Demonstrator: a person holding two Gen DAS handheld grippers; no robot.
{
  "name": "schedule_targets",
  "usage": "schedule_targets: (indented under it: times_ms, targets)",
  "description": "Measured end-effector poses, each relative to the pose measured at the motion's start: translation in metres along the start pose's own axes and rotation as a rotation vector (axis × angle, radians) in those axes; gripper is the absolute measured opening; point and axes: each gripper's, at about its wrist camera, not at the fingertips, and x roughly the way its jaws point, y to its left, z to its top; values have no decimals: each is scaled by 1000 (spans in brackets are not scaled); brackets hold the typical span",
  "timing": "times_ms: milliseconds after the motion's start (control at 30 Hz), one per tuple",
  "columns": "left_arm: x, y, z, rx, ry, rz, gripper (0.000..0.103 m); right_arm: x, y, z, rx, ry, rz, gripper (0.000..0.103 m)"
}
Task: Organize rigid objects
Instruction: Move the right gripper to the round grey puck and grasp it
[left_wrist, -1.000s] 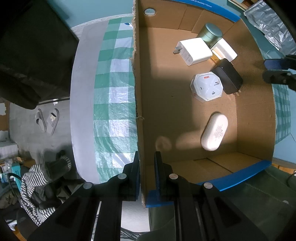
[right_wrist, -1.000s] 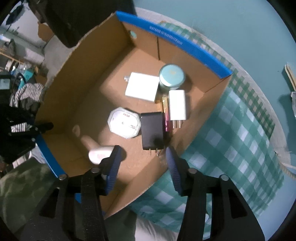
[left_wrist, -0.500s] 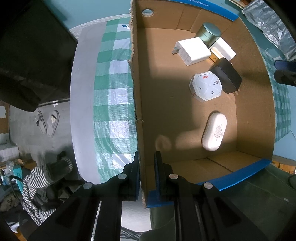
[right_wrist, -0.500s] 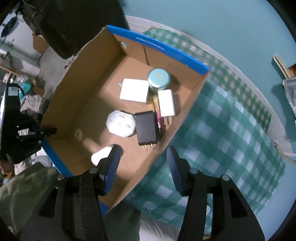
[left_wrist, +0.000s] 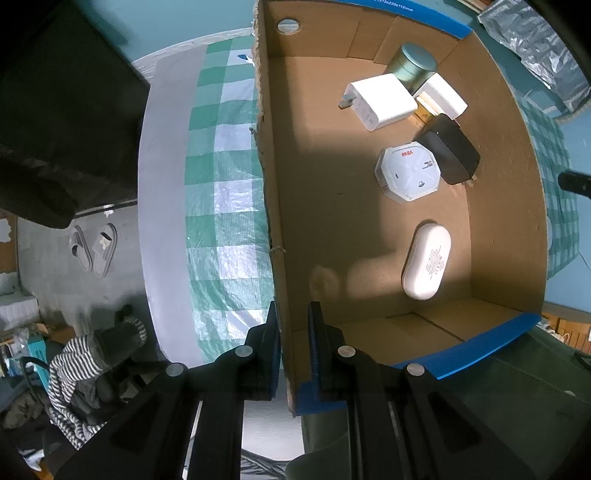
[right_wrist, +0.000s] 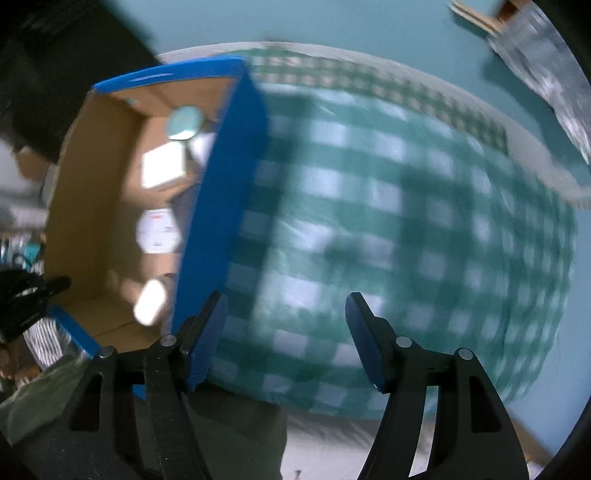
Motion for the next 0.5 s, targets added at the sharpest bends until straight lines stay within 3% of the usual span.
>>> schedule_targets:
  times_ms: [267,500]
  targets:
    - [0,0,2,16,2,-1,12,8,-76,-32,260,6,-15,67]
    - [0,1,5,26,6,0,12,31,-111,-55,372,35,-28,67]
